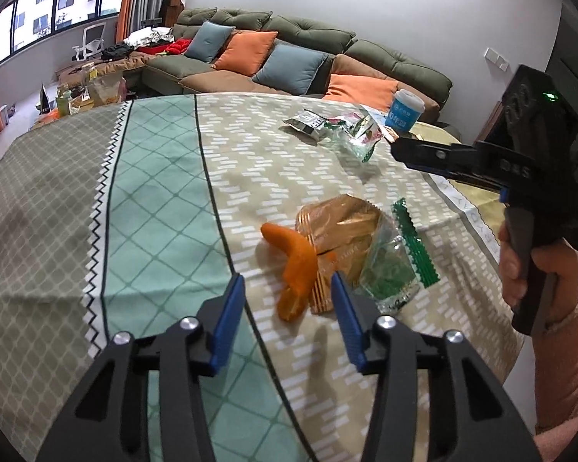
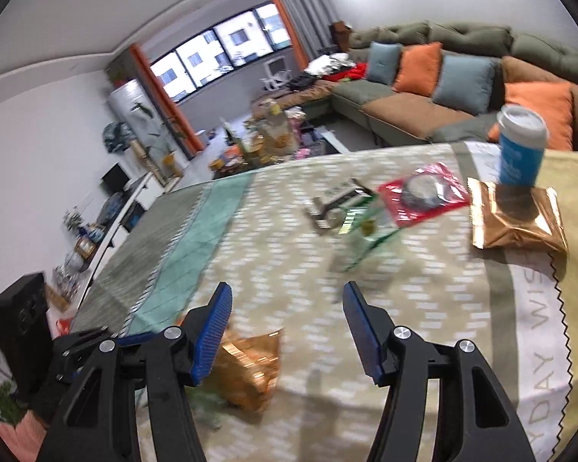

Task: Collect trash
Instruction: 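Grasp the second orange peel with the left tool while the right tool grasps the green wrapper, then lift the orange peel with the left tool while the right tool lifts the green wrapper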

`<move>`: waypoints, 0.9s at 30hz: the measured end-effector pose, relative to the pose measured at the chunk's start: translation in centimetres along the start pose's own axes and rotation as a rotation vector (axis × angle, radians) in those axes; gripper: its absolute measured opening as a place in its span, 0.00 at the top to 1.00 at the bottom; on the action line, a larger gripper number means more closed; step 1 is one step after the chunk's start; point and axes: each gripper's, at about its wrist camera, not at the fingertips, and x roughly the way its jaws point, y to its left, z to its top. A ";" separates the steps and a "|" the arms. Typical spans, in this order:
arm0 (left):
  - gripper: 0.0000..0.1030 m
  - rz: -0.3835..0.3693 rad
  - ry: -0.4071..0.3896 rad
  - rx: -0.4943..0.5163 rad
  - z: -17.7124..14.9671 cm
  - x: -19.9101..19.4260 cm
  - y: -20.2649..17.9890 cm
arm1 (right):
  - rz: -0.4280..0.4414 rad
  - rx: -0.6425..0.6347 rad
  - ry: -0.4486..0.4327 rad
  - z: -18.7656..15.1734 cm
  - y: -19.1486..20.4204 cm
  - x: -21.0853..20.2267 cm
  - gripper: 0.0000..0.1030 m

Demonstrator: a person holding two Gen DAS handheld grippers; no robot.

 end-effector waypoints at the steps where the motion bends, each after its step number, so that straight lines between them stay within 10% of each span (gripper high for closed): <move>1: 0.60 -0.006 0.008 -0.003 0.1 0.2 0.0 | -0.016 0.013 -0.002 0.4 -0.5 0.4 0.41; 6: 0.78 -0.025 0.032 0.006 0.0 1.0 -0.2 | -0.041 0.099 0.001 2.1 -3.1 2.5 0.41; 15: 0.83 -0.026 0.032 0.011 -0.1 1.0 -0.2 | -0.011 0.214 0.010 3.3 -5.6 4.4 0.41; 27: 0.85 0.005 0.006 0.010 -0.5 -0.6 0.2 | 0.050 0.254 0.007 2.8 -6.5 4.0 0.72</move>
